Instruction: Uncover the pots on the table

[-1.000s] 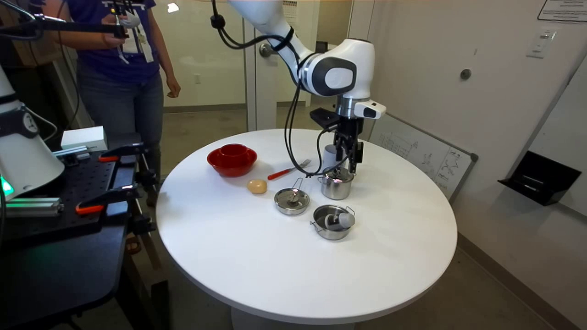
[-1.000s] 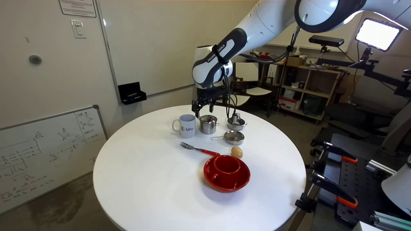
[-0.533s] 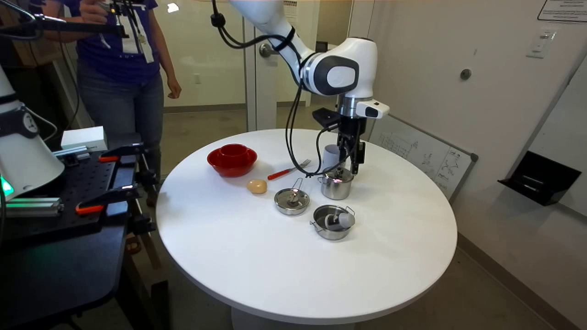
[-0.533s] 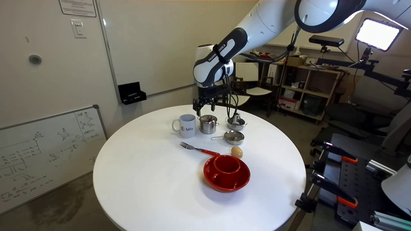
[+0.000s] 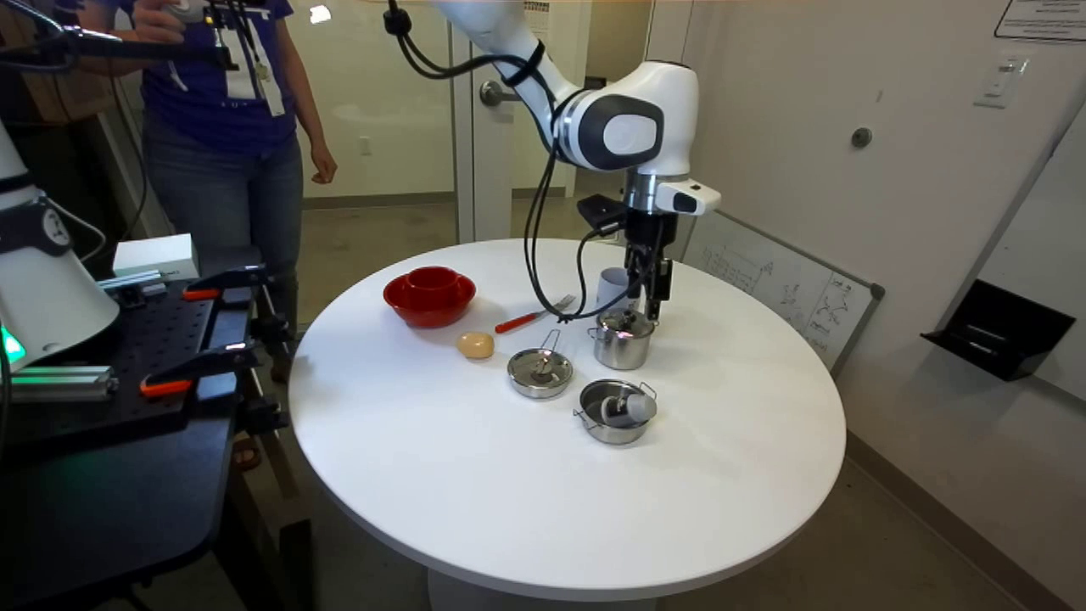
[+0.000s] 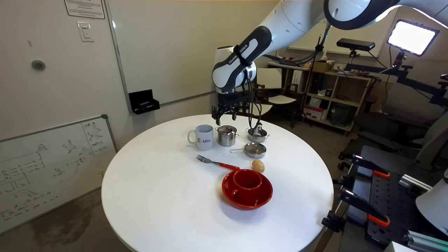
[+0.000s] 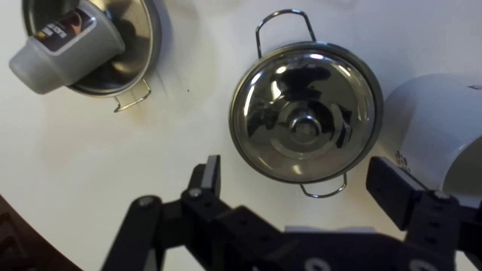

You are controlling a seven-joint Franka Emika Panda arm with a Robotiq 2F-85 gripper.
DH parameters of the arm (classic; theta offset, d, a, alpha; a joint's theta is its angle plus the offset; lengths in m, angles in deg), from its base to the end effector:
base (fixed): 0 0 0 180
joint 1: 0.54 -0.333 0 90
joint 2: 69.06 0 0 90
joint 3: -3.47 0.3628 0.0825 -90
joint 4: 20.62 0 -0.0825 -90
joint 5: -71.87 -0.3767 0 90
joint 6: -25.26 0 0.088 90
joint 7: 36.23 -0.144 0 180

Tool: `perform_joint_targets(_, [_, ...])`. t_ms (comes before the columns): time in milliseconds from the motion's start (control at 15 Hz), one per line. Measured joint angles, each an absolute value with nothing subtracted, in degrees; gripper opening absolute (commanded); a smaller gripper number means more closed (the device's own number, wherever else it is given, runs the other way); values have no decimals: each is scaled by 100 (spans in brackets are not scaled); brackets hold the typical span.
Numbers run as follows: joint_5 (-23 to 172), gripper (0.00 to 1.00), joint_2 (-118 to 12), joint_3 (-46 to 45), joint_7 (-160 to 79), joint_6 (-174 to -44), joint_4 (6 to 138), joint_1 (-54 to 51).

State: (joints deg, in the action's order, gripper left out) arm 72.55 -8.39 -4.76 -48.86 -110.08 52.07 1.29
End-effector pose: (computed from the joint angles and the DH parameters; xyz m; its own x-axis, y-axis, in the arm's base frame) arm 0.7741 -0.1091 0.1046 0.9508 -0.3028 0.0658 -0.3089 -0.9433 0.1219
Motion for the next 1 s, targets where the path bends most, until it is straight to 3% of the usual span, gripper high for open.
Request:
perform_joint_targets(200, [7255,93,-945,-483,-4955,-11008,5406,128])
perform_joint_targets(333, [7252,73,-969,-482,-4975,-11008,5479,124])
perform_joint_targets(533, [7250,55,-998,-477,-4983,-11008,5571,117])
perform_joint_targets(1000, [7247,1,-1031,-469,-4990,-11005,5612,115])
